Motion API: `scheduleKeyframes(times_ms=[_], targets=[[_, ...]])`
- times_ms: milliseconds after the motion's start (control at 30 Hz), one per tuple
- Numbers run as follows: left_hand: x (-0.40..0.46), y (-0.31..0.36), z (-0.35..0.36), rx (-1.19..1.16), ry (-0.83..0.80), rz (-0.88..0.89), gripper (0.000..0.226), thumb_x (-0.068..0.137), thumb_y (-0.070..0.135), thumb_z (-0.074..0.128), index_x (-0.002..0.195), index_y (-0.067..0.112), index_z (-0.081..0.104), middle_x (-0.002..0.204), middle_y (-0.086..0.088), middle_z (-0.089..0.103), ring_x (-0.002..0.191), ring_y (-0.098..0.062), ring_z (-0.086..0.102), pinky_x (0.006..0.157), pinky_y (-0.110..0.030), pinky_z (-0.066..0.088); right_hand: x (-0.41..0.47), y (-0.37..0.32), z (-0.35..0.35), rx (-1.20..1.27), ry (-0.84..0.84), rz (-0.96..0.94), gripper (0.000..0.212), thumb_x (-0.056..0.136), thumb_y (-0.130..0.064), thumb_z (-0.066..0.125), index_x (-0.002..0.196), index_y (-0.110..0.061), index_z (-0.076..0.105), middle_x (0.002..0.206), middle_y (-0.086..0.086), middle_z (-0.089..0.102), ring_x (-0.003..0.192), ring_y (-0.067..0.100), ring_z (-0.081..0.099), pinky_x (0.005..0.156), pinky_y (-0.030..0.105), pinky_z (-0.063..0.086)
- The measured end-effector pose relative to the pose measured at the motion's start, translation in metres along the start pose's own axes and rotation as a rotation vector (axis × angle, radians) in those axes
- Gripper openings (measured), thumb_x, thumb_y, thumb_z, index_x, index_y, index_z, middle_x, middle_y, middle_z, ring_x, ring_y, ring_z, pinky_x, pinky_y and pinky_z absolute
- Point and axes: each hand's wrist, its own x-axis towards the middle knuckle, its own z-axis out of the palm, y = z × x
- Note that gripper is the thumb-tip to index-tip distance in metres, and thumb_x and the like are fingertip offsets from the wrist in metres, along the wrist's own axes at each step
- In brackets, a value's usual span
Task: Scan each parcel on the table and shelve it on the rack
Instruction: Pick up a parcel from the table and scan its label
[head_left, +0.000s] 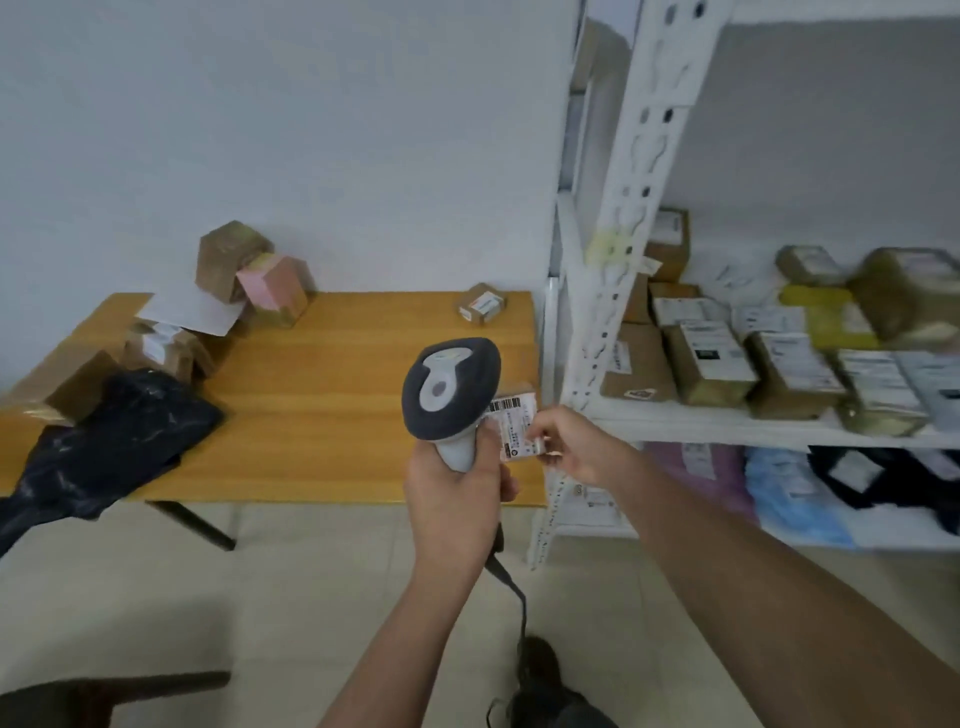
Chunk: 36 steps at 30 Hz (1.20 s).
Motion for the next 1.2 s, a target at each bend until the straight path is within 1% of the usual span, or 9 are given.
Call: scheduleKeyframes(times_ms=[67, 167, 300, 433, 533, 767, 933, 1067, 1200], targets=[[-0.014, 0.001, 0.018, -0.022, -0.064, 0.005, 0.030, 0.097, 0.018, 0.058, 0.079, -0.006, 0.062, 0.051, -0.013, 0.060, 0.044, -0.017, 0.059, 0.051, -0.036, 0.055, -0.025, 0.008, -0.037, 0.028, 0.033, -0.021, 0.013, 0.073, -0.005, 0.057, 0.085, -0.010, 0.056, 0.085, 0.007, 0.061, 0.074, 0.016, 0.051, 0.068, 0.027, 0.040], [-0.032, 0.006, 0.046, -0.071, -0.143, 0.008, 0.026, 0.096, 0.015, 0.059, 0.084, -0.008, 0.060, 0.053, -0.016, 0.056, 0.042, -0.016, 0.056, 0.046, -0.026, 0.051, -0.058, 0.018, -0.092, 0.102, 0.082, -0.039, 0.023, 0.060, -0.014, 0.066, 0.078, -0.013, 0.053, 0.087, 0.009, 0.058, 0.070, 0.015, 0.045, 0.063, 0.026, 0.036], [-0.053, 0.014, 0.086, -0.080, -0.251, 0.035, 0.024, 0.096, 0.014, 0.059, 0.077, 0.001, 0.061, 0.049, -0.009, 0.055, 0.042, -0.016, 0.056, 0.049, -0.031, 0.054, -0.080, 0.031, -0.153, 0.293, 0.218, -0.042, 0.009, 0.083, -0.002, 0.059, 0.083, -0.010, 0.062, 0.081, 0.007, 0.068, 0.075, 0.016, 0.053, 0.063, 0.025, 0.037], [-0.068, 0.019, 0.140, -0.063, -0.319, 0.062, 0.024, 0.096, 0.015, 0.059, 0.080, -0.003, 0.062, 0.050, -0.012, 0.059, 0.045, -0.020, 0.060, 0.052, -0.035, 0.056, -0.094, 0.037, -0.210, 0.475, 0.425, -0.170, 0.055, 0.082, 0.007, 0.066, 0.127, -0.017, 0.045, 0.105, 0.016, 0.066, 0.081, 0.023, 0.062, 0.057, 0.029, 0.049], [-0.080, 0.019, 0.198, -0.041, -0.351, 0.096, 0.027, 0.095, 0.019, 0.061, 0.076, 0.000, 0.063, 0.056, -0.018, 0.062, 0.051, -0.030, 0.064, 0.057, -0.047, 0.059, -0.108, 0.039, -0.267, 0.555, 0.534, -0.238, 0.076, 0.080, 0.008, 0.070, 0.130, -0.037, 0.034, 0.111, 0.016, 0.064, 0.086, 0.029, 0.064, 0.061, 0.034, 0.054], [-0.135, 0.022, 0.373, -0.008, -0.473, 0.085, 0.036, 0.096, 0.016, 0.060, 0.065, -0.003, 0.061, 0.045, -0.005, 0.059, 0.040, -0.015, 0.058, 0.044, -0.024, 0.049, -0.158, 0.043, -0.444, 0.599, 0.680, -0.325, 0.060, 0.085, 0.002, 0.069, 0.127, -0.030, 0.041, 0.112, 0.008, 0.064, 0.092, 0.028, 0.065, 0.088, 0.044, 0.055], [-0.178, 0.027, 0.487, -0.043, -0.569, 0.068, 0.033, 0.095, 0.014, 0.061, 0.067, -0.003, 0.062, 0.046, -0.005, 0.059, 0.040, -0.015, 0.058, 0.044, -0.025, 0.049, -0.196, 0.055, -0.558, 0.593, 0.794, -0.293, 0.060, 0.083, -0.002, 0.073, 0.127, -0.030, 0.043, 0.115, 0.005, 0.063, 0.093, 0.024, 0.068, 0.067, 0.031, 0.057], [-0.199, 0.032, 0.550, -0.044, -0.648, 0.062, 0.028, 0.095, 0.014, 0.061, 0.076, -0.008, 0.062, 0.047, -0.003, 0.060, 0.041, -0.012, 0.058, 0.046, -0.024, 0.049, -0.212, 0.060, -0.626, 0.631, 0.868, -0.266, 0.059, 0.082, -0.002, 0.074, 0.122, -0.033, 0.044, 0.114, 0.006, 0.064, 0.095, 0.026, 0.069, 0.084, 0.043, 0.058], [-0.201, 0.032, 0.604, 0.002, -0.675, 0.095, 0.034, 0.095, 0.017, 0.061, 0.077, -0.011, 0.062, 0.052, -0.011, 0.063, 0.042, -0.014, 0.059, 0.047, -0.023, 0.050, -0.211, 0.060, -0.671, 0.680, 0.901, -0.269, 0.061, 0.081, -0.003, 0.075, 0.123, -0.036, 0.045, 0.116, 0.005, 0.064, 0.095, 0.026, 0.069, 0.080, 0.039, 0.059]])
